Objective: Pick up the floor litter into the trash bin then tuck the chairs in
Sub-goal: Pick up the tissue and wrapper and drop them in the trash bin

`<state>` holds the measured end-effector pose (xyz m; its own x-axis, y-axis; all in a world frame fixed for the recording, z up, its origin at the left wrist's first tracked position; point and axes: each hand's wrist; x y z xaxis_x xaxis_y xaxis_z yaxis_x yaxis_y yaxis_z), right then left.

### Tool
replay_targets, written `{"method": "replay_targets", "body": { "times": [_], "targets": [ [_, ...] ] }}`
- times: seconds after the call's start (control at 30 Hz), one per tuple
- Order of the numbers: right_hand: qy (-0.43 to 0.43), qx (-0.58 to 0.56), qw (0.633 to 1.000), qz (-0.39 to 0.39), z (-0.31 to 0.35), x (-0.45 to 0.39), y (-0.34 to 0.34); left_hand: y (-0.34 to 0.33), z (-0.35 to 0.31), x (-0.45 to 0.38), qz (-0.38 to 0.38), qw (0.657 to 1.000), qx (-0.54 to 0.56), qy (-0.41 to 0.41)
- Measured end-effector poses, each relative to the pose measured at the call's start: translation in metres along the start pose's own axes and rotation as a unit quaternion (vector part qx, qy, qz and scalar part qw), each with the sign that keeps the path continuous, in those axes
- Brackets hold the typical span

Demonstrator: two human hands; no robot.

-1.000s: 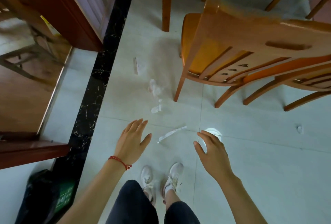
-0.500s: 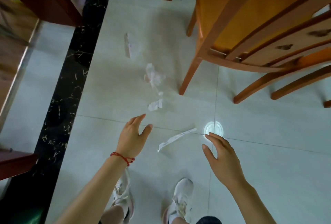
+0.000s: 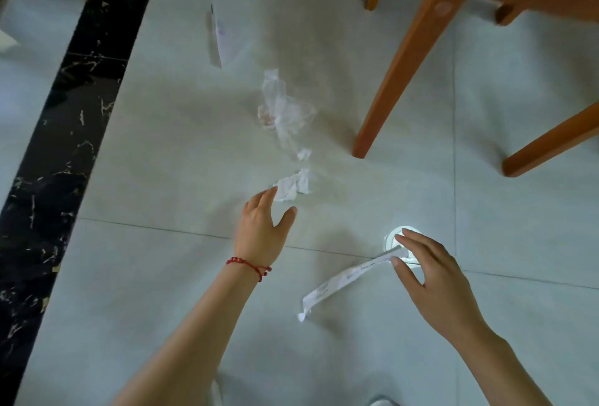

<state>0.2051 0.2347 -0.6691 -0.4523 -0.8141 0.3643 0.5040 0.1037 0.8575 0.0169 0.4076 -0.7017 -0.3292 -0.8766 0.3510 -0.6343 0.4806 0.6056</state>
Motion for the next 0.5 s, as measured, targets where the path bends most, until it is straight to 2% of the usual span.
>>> {"method": "replay_targets", "body": {
  "times": [0.3, 0.5],
  "targets": [
    [0.018, -0.049, 0.995, -0.090, -0.037, -0.033, -0.059, -0.073, 0.047, -0.068, -0.055, 0.995, 0.078, -0.008],
    [0.018, -0.037, 0.995, -0.086, -0.048, -0.032, -0.075, -0.091, 0.055, -0.089, -0.070, 0.993, 0.095, -0.011]
  ]
}}
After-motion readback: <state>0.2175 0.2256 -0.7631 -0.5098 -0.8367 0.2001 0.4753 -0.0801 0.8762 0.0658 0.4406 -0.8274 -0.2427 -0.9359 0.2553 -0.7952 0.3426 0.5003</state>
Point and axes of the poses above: each hand's wrist, its own x-axis away from the middle knuckle, its own y-axis out of the back of the hand, z = x × y, and after that the axes turned 9 degrees about x, right-handed
